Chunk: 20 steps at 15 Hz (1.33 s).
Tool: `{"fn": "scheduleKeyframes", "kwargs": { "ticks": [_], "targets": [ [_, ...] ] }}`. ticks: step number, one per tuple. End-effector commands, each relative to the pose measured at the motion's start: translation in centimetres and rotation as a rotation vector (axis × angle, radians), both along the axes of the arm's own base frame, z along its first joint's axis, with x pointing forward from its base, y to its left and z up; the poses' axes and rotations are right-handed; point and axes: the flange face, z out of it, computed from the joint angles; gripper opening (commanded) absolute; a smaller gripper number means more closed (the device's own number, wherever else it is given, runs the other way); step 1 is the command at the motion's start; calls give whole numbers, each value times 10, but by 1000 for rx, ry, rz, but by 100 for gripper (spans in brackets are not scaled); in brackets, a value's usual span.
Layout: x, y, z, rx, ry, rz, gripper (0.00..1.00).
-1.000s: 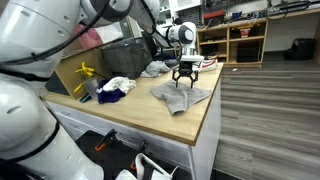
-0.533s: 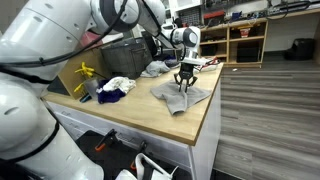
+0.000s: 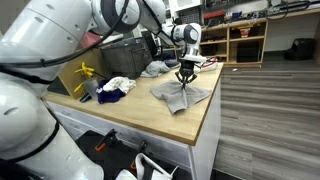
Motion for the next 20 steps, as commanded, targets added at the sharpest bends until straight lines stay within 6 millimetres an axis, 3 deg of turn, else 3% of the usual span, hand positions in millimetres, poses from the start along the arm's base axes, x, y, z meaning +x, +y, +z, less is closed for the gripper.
{"fn": "scheduleKeyframes", "kwargs": {
  "ticks": [1,6,12,18,20],
  "targets": [
    [-2,16,29,14,-21,78,1],
    [-16,54,41,22,-19,193,1],
    [-47,104,50,-49,-35,307,1],
    [-100,147,57,-51,-43,429,1],
    [-123,154,59,-41,-38,449,1]
  ]
}}
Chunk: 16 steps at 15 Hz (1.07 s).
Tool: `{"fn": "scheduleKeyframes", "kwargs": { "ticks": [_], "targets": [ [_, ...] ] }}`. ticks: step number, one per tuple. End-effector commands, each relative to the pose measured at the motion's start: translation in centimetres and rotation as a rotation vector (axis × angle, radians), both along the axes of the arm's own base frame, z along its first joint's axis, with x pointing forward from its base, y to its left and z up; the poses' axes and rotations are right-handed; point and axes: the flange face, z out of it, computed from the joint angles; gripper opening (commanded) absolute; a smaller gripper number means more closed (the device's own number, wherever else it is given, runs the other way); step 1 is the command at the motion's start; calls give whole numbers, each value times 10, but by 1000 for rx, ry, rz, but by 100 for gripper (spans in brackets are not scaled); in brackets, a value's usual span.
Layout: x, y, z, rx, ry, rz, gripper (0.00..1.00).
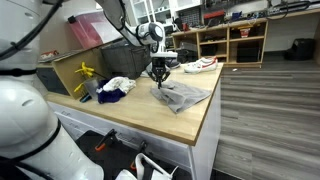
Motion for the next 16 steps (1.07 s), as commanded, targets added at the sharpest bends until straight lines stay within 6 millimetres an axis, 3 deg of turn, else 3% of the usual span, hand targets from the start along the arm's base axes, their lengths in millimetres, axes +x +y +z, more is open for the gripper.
{"fn": "scheduleKeyframes", "kwargs": {
  "ticks": [1,5,9,10,13,16],
  "targets": [
    [-54,7,16,8,-4,68,1],
    [-99,7,18,44,68,74,1],
    [-130,18,11,81,137,87,1],
    [-135,22,6,88,157,104,23],
    [-145,25,-1,101,181,139,42],
    [-140,21,2,121,191,129,66]
  ]
}}
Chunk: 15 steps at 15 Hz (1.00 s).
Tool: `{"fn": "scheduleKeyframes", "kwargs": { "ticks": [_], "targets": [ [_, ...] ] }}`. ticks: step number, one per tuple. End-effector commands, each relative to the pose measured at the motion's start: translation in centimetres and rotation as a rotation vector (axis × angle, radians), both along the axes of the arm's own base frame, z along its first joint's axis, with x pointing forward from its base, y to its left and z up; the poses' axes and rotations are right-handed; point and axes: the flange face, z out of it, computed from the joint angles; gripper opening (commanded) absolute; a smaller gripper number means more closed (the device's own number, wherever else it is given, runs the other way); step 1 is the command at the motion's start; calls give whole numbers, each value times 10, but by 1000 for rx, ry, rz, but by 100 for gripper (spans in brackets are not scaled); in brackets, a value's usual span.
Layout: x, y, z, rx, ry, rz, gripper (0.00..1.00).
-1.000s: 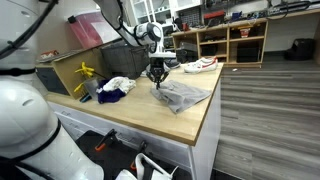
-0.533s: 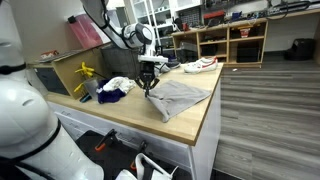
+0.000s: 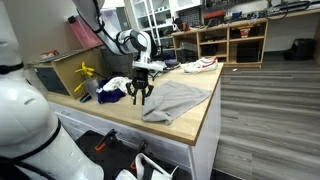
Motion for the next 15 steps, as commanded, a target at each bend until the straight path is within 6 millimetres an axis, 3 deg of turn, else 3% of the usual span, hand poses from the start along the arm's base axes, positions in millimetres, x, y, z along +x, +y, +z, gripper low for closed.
{"fn": "scheduleKeyframes", "kwargs": {
  "ticks": [1,5,10,15],
  "targets": [
    [4,-7,16,35,-11,-20,73],
    [45,-33,24,37,-92,-140,100],
    [108,-65,10,29,-175,-229,100],
    [151,-60,-31,20,-167,-294,100]
  ]
}}
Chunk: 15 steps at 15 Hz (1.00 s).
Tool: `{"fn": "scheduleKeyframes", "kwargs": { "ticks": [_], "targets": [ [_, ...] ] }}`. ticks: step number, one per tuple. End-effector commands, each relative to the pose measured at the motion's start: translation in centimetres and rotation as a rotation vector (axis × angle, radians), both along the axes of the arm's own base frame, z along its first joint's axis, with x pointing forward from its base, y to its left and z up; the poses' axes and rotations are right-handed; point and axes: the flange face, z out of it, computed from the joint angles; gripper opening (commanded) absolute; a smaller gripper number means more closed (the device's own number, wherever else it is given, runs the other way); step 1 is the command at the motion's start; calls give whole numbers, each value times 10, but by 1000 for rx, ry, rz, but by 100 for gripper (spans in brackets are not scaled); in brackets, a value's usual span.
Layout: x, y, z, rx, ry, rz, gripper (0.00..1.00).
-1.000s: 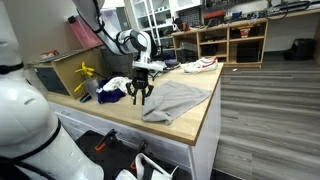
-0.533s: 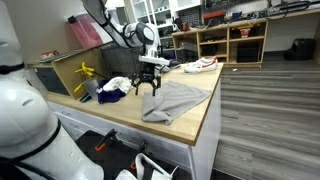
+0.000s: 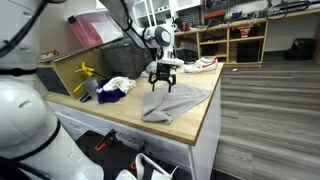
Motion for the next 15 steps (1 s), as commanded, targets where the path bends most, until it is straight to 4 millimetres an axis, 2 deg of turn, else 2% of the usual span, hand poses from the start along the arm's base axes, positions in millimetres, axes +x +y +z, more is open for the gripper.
{"fn": "scheduleKeyframes", "kwargs": {
  "ticks": [1,7,12,15],
  "targets": [
    [34,11,-25,6,2,-53,100],
    [59,24,-45,0,8,-94,100],
    [52,27,-53,-8,50,-106,100],
    [47,31,-51,-6,65,-102,100]
  ]
}}
